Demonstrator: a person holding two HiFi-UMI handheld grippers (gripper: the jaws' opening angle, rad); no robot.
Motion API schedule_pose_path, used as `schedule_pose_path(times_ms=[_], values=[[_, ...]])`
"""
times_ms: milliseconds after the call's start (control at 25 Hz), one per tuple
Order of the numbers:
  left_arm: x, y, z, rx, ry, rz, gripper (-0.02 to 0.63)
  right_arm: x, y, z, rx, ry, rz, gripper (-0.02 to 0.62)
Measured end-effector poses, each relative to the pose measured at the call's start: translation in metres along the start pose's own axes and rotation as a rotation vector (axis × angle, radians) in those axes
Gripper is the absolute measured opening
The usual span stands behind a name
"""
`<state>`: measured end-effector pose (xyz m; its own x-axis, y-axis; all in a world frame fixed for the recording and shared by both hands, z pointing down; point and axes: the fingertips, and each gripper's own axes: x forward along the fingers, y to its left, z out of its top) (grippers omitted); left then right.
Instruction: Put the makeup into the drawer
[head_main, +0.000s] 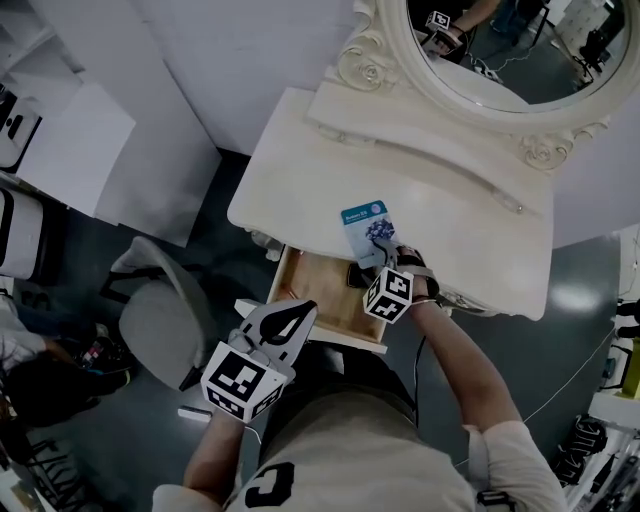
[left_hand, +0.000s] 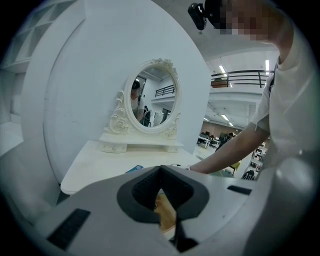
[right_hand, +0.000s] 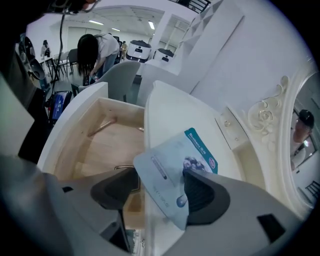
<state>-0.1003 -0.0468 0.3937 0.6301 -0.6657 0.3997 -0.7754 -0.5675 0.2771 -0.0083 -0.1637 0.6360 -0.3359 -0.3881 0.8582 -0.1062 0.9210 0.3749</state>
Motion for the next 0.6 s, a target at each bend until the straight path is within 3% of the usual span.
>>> schedule_pose_path(times_ms=[80,160,200,440,600], values=[[-0.003,0.002,-0.001,-0.003,0.002,0.009,0.054,-0.002,-0.003,0.002,0.01,-0.016,-0.021,0.332],[-0.006,0.004,-0.003,-0.007,0.002,0.017,0.052,-0.006,-0.005,0.004,0.019,-0.031,-0.039,0.234],[-0.006,0.003,-0.003,-0.008,0.002,0.018,0.052,-0.008,-0.005,0.004,0.019,-0.032,-0.042,0.218],[-0.006,-0.001,0.002,0.0,-0.012,0.011,0.054,-0.014,0.002,0.006,-0.013,-0.032,-0.049,0.164],[-0.009,-0.001,0.002,0.0,-0.016,0.013,0.054,-0.025,0.003,0.008,-0.005,-0.062,-0.076,0.049]])
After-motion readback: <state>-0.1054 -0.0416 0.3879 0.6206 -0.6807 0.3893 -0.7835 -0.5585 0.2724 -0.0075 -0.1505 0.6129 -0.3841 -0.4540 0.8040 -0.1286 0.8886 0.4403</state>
